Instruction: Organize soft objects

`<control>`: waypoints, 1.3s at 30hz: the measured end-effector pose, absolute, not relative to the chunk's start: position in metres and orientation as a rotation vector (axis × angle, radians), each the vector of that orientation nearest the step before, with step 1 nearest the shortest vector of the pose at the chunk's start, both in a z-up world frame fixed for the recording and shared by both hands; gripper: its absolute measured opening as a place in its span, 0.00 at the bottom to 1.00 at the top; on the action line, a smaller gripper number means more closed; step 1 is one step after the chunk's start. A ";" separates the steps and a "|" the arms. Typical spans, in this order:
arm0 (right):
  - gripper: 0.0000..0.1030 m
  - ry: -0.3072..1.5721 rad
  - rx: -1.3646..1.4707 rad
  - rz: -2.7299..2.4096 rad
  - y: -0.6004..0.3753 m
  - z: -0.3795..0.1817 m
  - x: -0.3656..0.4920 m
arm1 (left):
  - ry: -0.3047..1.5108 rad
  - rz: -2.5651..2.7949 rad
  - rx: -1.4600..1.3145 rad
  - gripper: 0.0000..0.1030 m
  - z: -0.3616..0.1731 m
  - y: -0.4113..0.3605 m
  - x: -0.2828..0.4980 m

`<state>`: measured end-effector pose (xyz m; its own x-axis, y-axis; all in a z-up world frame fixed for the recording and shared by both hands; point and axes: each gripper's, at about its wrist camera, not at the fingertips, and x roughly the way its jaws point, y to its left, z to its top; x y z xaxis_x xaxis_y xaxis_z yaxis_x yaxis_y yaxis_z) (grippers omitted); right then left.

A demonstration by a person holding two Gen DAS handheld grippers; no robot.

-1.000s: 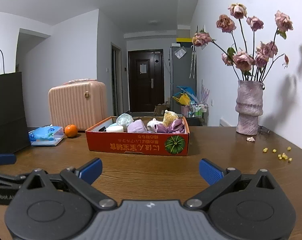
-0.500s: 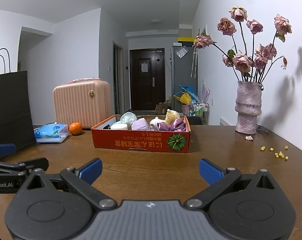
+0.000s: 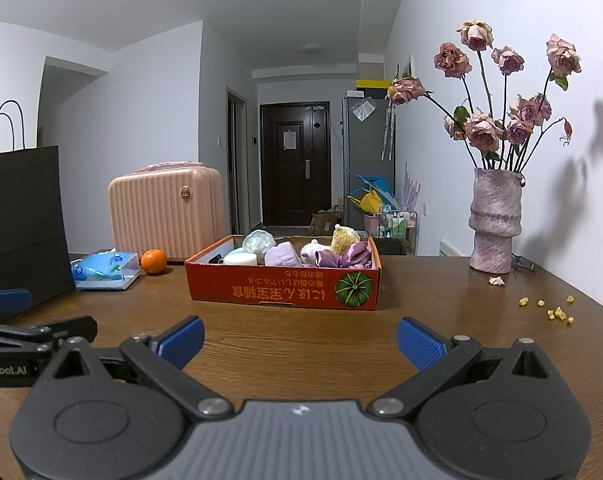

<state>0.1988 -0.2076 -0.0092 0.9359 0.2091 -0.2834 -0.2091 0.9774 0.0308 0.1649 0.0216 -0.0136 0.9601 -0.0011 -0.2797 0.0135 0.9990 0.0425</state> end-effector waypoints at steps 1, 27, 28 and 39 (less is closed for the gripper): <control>1.00 0.290 0.000 0.214 -0.208 -0.009 0.199 | 0.283 -0.007 0.044 1.00 -0.014 0.022 0.165; 1.00 0.288 -0.003 0.213 -0.208 -0.007 0.196 | 0.276 -0.012 0.055 1.00 -0.013 0.022 0.161; 1.00 0.288 -0.003 0.213 -0.208 -0.008 0.196 | 0.276 -0.013 0.055 1.00 -0.013 0.022 0.161; 1.00 0.287 -0.004 0.212 -0.208 -0.006 0.195 | 0.273 -0.030 0.030 1.00 -0.013 0.025 0.161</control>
